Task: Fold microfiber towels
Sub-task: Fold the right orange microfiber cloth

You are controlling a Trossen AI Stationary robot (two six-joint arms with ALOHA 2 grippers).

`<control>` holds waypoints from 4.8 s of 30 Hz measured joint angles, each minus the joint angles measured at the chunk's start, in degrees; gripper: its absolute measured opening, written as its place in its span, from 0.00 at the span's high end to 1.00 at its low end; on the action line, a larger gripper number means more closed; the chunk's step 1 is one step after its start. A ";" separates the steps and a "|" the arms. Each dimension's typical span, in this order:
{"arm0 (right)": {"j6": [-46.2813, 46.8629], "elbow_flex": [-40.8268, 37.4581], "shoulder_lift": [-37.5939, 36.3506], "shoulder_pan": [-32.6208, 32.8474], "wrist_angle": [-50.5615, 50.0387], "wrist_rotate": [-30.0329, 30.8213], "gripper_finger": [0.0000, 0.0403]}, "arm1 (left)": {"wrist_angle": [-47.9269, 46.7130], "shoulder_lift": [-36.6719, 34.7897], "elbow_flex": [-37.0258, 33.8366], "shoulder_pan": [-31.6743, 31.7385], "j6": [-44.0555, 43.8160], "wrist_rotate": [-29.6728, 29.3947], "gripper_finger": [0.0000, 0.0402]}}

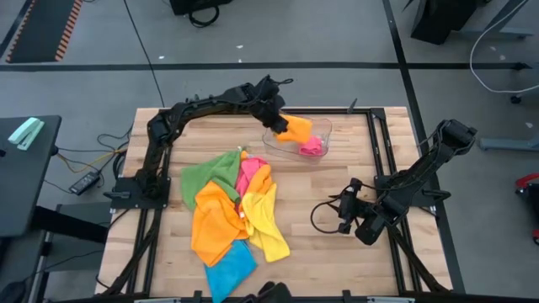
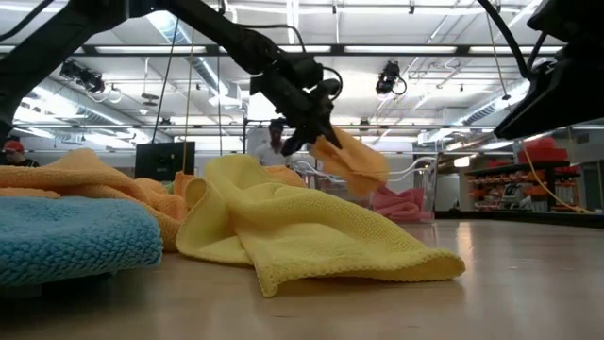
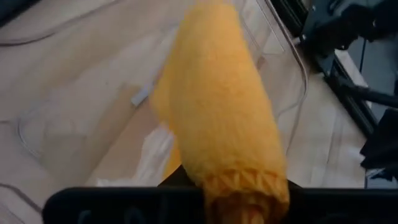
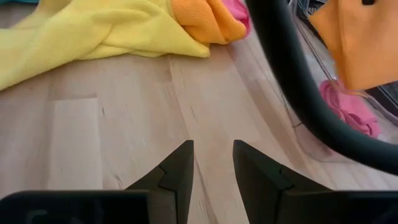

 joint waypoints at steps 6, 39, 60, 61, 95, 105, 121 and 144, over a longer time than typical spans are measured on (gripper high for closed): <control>-0.31 0.00 0.00 -0.60 -0.21 0.01 0.70 | -3.32 -0.11 0.09 -0.02 1.28 0.24 0.92; -10.14 0.17 -5.45 -6.78 1.45 -1.24 0.70 | -20.66 -0.57 17.34 -9.01 18.25 -19.21 0.91; -39.17 12.29 -11.74 -19.80 6.52 -11.38 0.13 | -25.68 -0.55 18.69 -25.21 16.91 -21.53 0.95; -39.26 12.52 -11.39 -20.56 6.56 -12.68 0.11 | -25.74 -0.55 18.67 -25.61 16.49 -21.57 0.94; -43.09 13.07 -3.54 -32.89 7.49 -38.32 0.63 | -26.55 -0.55 18.67 -31.28 14.47 -24.11 0.88; -46.72 13.05 -2.78 -30.75 7.20 -45.34 0.95 | -26.80 -0.55 18.65 -32.46 20.84 -20.57 0.75; -27.47 13.00 -4.72 -29.52 -0.64 -66.06 0.94 | -32.49 -4.94 18.69 -33.56 21.01 -20.57 0.55; -14.27 13.00 -20.94 -32.11 -29.25 -55.75 0.94 | -9.54 2.27 4.28 -40.31 21.99 -24.50 0.74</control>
